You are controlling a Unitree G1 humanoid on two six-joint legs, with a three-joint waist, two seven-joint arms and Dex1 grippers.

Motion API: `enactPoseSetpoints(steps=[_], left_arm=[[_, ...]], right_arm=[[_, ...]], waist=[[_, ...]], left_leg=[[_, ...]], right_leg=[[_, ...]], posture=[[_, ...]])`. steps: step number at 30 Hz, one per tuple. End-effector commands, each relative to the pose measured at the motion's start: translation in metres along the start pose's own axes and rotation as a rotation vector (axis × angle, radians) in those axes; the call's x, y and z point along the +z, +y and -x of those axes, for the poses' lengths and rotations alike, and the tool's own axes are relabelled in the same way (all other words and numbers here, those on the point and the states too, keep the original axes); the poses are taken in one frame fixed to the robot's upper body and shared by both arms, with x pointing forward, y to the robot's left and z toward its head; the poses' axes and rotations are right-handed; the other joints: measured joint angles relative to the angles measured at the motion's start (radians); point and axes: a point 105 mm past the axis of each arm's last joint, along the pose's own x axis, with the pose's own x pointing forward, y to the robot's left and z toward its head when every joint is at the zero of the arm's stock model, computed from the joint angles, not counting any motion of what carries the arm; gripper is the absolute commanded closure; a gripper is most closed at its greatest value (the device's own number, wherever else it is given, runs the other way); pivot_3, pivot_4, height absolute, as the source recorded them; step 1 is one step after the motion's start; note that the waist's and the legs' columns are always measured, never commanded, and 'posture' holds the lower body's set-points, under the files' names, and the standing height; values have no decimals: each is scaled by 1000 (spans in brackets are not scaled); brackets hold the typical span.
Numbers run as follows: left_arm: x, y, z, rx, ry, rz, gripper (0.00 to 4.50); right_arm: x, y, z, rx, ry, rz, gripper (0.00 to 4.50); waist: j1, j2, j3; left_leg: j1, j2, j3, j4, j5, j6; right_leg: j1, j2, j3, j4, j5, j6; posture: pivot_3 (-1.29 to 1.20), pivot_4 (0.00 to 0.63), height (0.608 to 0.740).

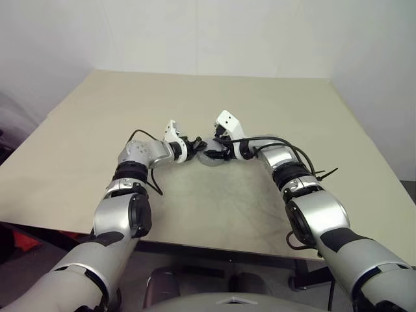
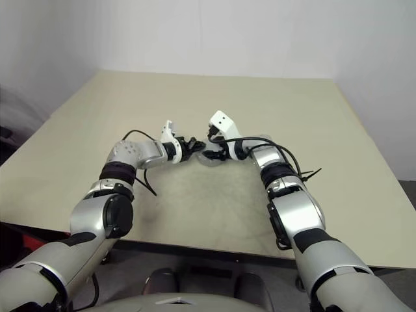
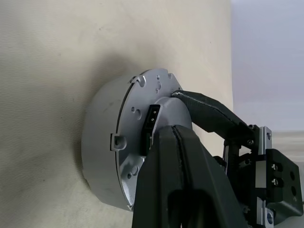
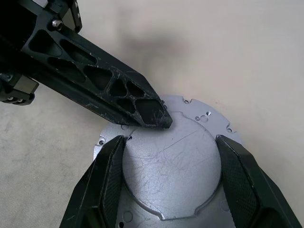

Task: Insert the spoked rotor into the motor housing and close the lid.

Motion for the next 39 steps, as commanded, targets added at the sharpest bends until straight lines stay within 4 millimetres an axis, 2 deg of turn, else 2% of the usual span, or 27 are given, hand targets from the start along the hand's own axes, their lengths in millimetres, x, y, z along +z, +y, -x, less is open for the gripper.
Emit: enactPoseSetpoints(steps=[1,12,13,20,28,31,35,37,39], left_arm=[[2,-3,0,12,4,-16,4500],[0,-6,0,-4,20,-13,4500],[0,-6,1,-6,22,-13,4500],[0,-7,1,-10,25,-12,4500],[-1,-7,0,-13,26,-11,4500],[-1,-7,0,-13,27,-11,4500],[-2,-7,0,-15,28,-11,4500],[-1,-7,0,-15,27,-11,4500],[-2,-7,0,-15,27,-11,4500]], right_arm=[[-27,1,1,-22,85,-53,1548],[-7,-1,4,12,13,-41,1548],[-5,-2,5,2,10,-21,824],[10,-11,13,-19,-5,60,824],[47,-25,35,-11,-113,89,824],[64,-31,46,-16,-185,41,824],[75,-44,56,-63,-240,-49,824],[78,-51,60,-90,-264,-124,824],[72,-55,61,-107,-254,-188,824]], waist=[[0,0,0],[1,0,0],[1,0,0],[3,0,4],[7,-3,10],[6,-4,14],[4,-4,14],[4,-4,14],[4,-4,14]], left_leg=[[0,0,0,0,0,0],[0,0,0,0,0,0],[0,0,0,0,0,0],[-1,0,0,0,0,0],[-4,0,0,1,0,0],[-4,0,0,1,0,0],[-4,0,0,1,0,0],[-4,0,0,1,0,0],[-4,0,0,1,0,0]], right_leg=[[0,0,0,0,0,0],[0,0,0,-1,0,0],[-1,0,0,-1,0,0],[-2,0,-1,-1,0,0],[-4,-1,-1,-2,0,0],[-4,0,-1,-1,0,0],[-4,0,-1,-1,0,0],[-4,0,-1,-1,0,0],[-4,0,-1,-1,0,0]], posture=[[0,0,740],[0,0,740],[0,0,740],[0,0,740],[0,0,740],[0,0,740],[0,0,740],[0,0,740],[0,0,740]])
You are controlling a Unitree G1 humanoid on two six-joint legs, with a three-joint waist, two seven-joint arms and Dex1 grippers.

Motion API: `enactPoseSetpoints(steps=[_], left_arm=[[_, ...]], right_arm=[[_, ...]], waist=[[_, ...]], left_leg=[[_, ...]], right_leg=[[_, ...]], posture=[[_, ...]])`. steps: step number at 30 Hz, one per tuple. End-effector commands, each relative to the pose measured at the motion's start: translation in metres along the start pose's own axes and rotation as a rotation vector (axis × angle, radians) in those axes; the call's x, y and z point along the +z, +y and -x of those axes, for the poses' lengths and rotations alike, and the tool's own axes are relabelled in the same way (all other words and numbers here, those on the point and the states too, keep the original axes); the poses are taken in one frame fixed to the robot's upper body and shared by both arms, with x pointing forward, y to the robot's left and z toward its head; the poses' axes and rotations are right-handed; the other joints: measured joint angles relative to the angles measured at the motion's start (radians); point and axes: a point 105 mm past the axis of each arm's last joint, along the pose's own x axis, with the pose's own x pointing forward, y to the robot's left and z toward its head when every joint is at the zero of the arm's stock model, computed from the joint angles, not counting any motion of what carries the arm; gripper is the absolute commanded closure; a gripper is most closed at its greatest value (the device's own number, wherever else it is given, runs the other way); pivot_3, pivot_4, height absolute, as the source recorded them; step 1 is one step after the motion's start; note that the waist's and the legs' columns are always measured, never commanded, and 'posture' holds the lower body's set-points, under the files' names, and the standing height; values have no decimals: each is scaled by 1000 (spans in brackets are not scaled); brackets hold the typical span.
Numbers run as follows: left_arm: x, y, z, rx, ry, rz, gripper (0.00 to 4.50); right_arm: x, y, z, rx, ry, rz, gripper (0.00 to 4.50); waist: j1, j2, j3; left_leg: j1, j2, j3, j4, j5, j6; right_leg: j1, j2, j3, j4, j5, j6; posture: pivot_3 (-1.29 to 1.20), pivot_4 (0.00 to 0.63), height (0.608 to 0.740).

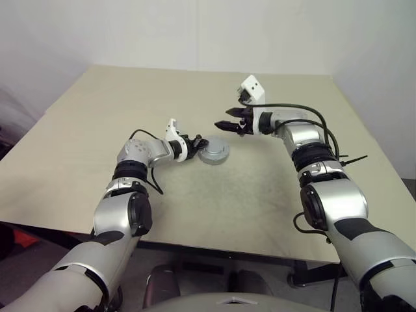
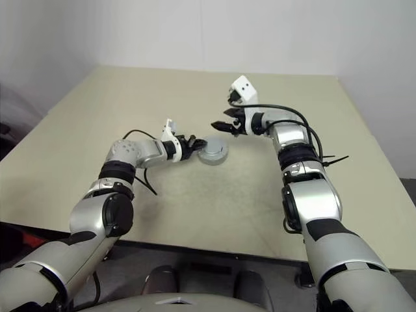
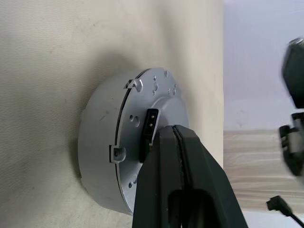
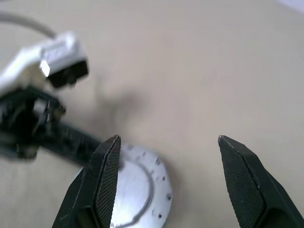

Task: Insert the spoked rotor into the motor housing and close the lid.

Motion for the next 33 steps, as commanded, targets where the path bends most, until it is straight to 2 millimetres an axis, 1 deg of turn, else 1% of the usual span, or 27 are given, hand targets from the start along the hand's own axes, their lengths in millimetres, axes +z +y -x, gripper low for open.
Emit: enactPoseSetpoints(steps=[1,5,7,9,11,14,17,20,23,26,29,33], left_arm=[[0,1,0,27,5,-20,4500],[1,2,0,28,3,-20,4500],[1,3,1,31,1,-19,4500],[1,4,2,33,1,-18,4500],[1,5,2,35,0,-18,4500],[0,6,3,37,1,-20,4500],[0,7,4,40,1,-23,4500],[-1,8,4,41,0,-25,4500],[-1,8,5,43,-2,-27,4500],[-2,10,5,46,-3,-29,4500],[-2,11,6,51,-5,-31,4500],[-2,12,7,56,-7,-34,4500]], right_arm=[[8,-9,4,-44,-24,-87,824],[-17,-12,8,-58,30,-251,824],[-34,-14,11,-77,58,-397,824],[-43,-13,13,-75,71,-488,824],[-47,-11,16,-63,72,-563,824],[-60,-8,22,-50,96,-707,824],[-76,1,23,-25,152,-760,824],[-85,11,19,8,179,-808,824],[-92,27,11,61,194,-885,824],[-93,41,2,110,189,-942,824],[-88,53,-9,152,164,-991,824],[-78,61,-20,178,124,-1027,824]], waist=[[0,0,0],[1,0,0],[2,0,0],[2,0,0],[3,1,0],[6,1,0],[5,1,0],[5,1,0],[3,1,0],[1,0,0],[-1,1,0],[-5,1,0]], left_leg=[[0,0,0,0,0,0],[0,0,0,0,0,0],[0,0,0,0,0,-1],[0,0,0,1,0,-1],[-1,0,0,1,1,-1],[-1,0,0,1,1,-1],[-1,0,0,2,1,-2],[-1,0,0,2,2,-3],[0,1,0,2,2,-3],[0,1,0,2,2,-3],[0,2,0,2,2,-3],[1,3,0,2,3,-5]], right_leg=[[0,0,0,0,0,0],[0,0,0,0,0,0],[0,0,0,0,0,0],[0,0,0,1,0,0],[0,0,0,1,0,0],[0,0,0,1,0,0],[0,0,0,1,0,0],[0,0,0,1,0,0],[0,0,0,2,0,0],[0,1,0,3,0,0],[0,2,0,3,0,0],[0,3,1,4,0,0]], posture=[[0,0,740],[0,0,740],[0,0,740],[0,0,740],[0,0,740],[0,0,740],[0,0,740],[0,0,740],[0,0,740],[0,0,740],[0,0,740],[0,0,740]])
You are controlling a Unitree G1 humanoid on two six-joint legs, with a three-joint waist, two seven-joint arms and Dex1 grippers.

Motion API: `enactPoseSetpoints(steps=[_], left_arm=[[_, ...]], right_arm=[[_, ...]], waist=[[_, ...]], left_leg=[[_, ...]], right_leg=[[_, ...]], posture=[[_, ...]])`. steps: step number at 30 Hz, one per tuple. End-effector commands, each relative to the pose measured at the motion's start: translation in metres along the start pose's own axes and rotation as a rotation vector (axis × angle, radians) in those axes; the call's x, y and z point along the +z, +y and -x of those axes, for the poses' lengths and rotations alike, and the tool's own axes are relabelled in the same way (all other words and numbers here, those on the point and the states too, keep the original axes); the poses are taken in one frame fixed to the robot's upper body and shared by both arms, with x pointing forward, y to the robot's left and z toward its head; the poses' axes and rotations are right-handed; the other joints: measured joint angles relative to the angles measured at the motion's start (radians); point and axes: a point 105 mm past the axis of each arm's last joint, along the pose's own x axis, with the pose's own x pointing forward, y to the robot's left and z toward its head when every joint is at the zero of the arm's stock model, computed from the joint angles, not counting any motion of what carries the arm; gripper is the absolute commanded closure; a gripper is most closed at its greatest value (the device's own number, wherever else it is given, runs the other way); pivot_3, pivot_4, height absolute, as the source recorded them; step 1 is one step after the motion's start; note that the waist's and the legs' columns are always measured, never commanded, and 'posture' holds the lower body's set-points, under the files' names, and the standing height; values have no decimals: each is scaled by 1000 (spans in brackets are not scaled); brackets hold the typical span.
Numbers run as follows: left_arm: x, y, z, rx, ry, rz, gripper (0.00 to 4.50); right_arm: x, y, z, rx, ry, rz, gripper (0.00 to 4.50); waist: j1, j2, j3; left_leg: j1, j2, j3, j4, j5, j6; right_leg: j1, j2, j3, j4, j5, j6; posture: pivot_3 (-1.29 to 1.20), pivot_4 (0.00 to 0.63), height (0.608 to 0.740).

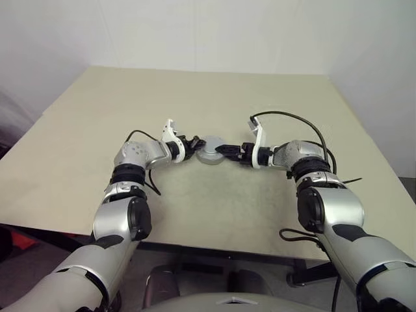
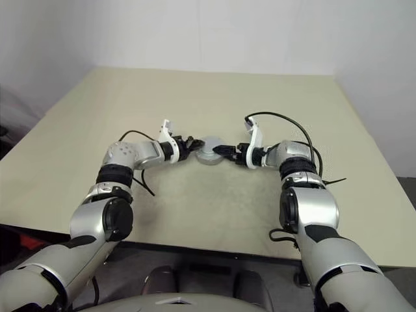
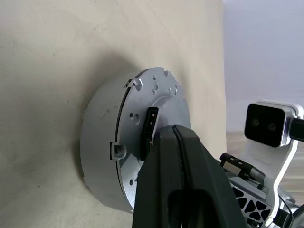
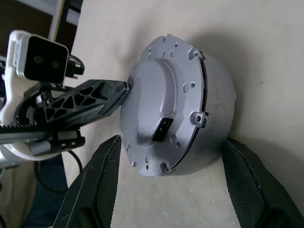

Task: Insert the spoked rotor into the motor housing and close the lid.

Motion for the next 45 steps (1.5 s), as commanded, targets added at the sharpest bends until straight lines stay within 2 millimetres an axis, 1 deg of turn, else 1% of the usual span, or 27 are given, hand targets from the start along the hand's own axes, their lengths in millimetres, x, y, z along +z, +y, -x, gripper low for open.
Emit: enactPoseSetpoints(steps=[1,8,11,13,16,18,19,25,31,35,37,39,42,44,45], left_arm=[[-5,7,0,45,18,-11,4500],[-5,10,1,53,14,-12,4500],[-5,12,2,58,11,-12,4500],[-5,12,2,60,11,-13,4500],[-5,13,2,62,9,-13,4500],[-5,13,2,63,9,-14,4500],[-5,13,2,63,8,-14,4500],[-4,13,2,57,-6,-23,4500],[6,7,6,8,-71,-50,4500],[18,3,15,-37,-146,-74,4500],[26,-2,22,-82,-203,-92,4500],[39,-13,37,-178,-294,-95,4500],[47,-19,54,-247,-369,-92,4500],[50,-16,66,-255,-412,-103,4500],[51,-16,70,-259,-425,-104,4500]], right_arm=[[-8,25,-23,111,10,-66,824],[-3,44,-37,173,-41,-122,824],[-3,45,-42,158,-58,-120,824],[-2,42,-44,132,-77,-120,824],[2,34,-43,88,-119,-129,1450],[5,31,-42,69,-133,-132,2077],[5,31,-42,67,-137,-131,2258],[11,35,-42,81,-159,-105,2372],[11,31,-42,64,-177,-146,2412],[16,34,-41,73,-198,-162,2421],[22,36,-41,76,-226,-200,2422],[31,42,-42,99,-277,-263,2422],[38,47,-44,110,-321,-316,2422],[42,52,-47,121,-346,-343,2422],[43,54,-48,123,-353,-351,2422]], waist=[[-2,0,0],[-3,0,0],[-3,0,0],[-2,0,0],[-2,0,0],[-1,0,0],[0,0,0],[4,0,0],[3,0,0],[1,1,0],[1,1,0],[1,1,0],[5,1,0],[7,1,0],[7,1,0]], left_leg=[[0,0,0,0,0,0],[2,2,0,-4,3,-5],[2,2,0,-4,3,-5],[2,2,0,-4,3,-5],[2,2,0,-4,4,-6],[2,2,0,-4,4,-7],[3,2,0,-4,4,-7],[3,1,0,-4,5,-8],[3,1,0,-4,5,-8],[3,1,0,-4,5,-8],[2,2,0,-4,5,-8],[1,2,0,-4,5,-8],[-5,2,-1,-4,5,-8],[-16,2,-1,-1,5,-7],[-19,2,-1,0,4,-6]], right_leg=[[0,1,0,0,0,0],[0,3,1,0,0,-1],[0,3,1,0,0,-1],[0,3,1,0,0,-1],[0,3,1,1,0,-1],[0,3,1,2,1,-2],[0,2,1,2,1,-3],[1,2,0,2,1,-3],[1,2,0,2,1,-3],[1,2,0,2,1,-3],[-1,2,0,2,1,-3],[-3,2,0,2,1,-3],[-9,2,-1,2,1,-3],[-18,2,-1,2,2,-3],[-20,2,-2,3,2,-3]], posture=[[0,0,740],[0,0,740],[0,0,740],[0,0,740],[0,0,740],[0,0,740],[0,0,740],[0,0,740],[0,0,740],[0,0,740],[0,0,740],[0,0,740],[0,0,740],[0,0,740],[0,0,740]])
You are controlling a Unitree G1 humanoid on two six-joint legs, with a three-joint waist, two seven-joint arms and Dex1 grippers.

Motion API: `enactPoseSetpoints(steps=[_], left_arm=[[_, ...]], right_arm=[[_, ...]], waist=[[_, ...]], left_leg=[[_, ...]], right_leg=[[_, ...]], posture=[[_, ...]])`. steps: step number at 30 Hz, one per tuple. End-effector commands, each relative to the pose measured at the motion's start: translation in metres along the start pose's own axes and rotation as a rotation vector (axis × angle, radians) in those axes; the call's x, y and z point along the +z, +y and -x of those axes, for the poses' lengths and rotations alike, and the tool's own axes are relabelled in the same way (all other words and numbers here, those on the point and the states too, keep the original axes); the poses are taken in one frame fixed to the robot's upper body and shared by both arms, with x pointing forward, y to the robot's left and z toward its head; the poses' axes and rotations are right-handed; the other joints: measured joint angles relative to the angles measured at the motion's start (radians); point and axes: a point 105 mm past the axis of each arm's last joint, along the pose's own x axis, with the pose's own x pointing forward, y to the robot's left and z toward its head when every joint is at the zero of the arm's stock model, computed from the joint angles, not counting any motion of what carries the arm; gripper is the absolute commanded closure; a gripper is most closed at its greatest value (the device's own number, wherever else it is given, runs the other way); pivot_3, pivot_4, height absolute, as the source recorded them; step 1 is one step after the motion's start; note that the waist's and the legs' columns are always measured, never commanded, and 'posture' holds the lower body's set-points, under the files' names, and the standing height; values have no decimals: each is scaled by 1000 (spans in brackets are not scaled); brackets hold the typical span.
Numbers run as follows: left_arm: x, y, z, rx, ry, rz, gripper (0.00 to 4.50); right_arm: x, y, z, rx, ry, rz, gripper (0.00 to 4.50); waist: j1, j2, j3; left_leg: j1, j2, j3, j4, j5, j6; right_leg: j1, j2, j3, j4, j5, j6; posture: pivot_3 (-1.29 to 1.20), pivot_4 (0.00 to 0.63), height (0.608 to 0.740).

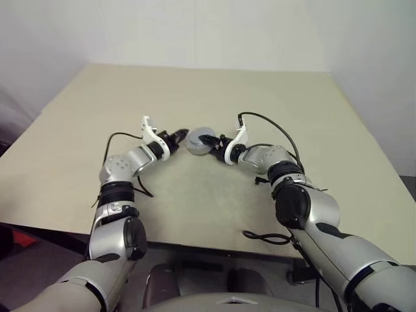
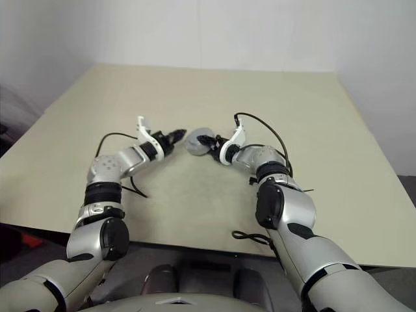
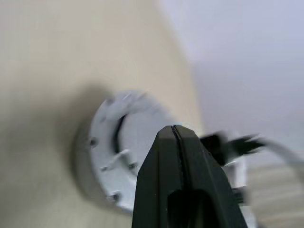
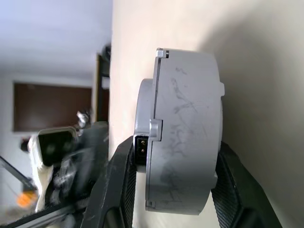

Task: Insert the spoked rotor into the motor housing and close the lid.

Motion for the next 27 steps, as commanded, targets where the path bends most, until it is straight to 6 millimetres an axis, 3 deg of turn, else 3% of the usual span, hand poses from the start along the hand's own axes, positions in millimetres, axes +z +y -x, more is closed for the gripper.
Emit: enactPoseSetpoints(steps=[1,6,10,13,18,22,27], left_arm=[[19,-13,16,-69,-95,-35,4500],[27,-17,33,-89,-162,-38,4500],[30,2,52,-21,-224,34,4500],[32,14,62,28,-255,68,4500],[36,20,76,55,-298,89,4500],[38,17,84,34,-326,102,4500],[39,8,93,-27,-327,91,3309]], right_arm=[[18,38,-7,104,-81,-19,2422],[20,46,-11,125,-101,-75,2422],[22,92,-8,314,-51,-132,2422],[22,112,-4,384,-14,-145,2422],[21,132,3,452,36,-156,2422],[18,133,6,453,63,-147,2422],[12,125,6,416,101,-128,2422]], waist=[[0,0,0],[5,0,0],[4,0,0],[2,0,0],[8,0,0],[8,-1,0],[8,-1,0]], left_leg=[[-2,0,0,1,-1,1],[-7,2,0,5,-4,6],[-7,2,0,7,-4,6],[-7,3,0,7,-4,6],[-6,3,-1,9,-3,5],[-6,3,-1,10,-3,4],[-5,3,-1,10,-2,2]], right_leg=[[-1,0,-1,1,0,0],[-2,0,-4,0,0,0],[-2,-1,-4,1,0,0],[-2,0,-4,2,0,0],[-2,0,-3,4,0,1],[-2,0,-3,5,1,2],[-2,0,-3,7,1,2]], posture=[[0,0,740],[0,0,740],[0,0,740],[0,0,740],[0,0,740],[0,0,740],[0,0,740]])
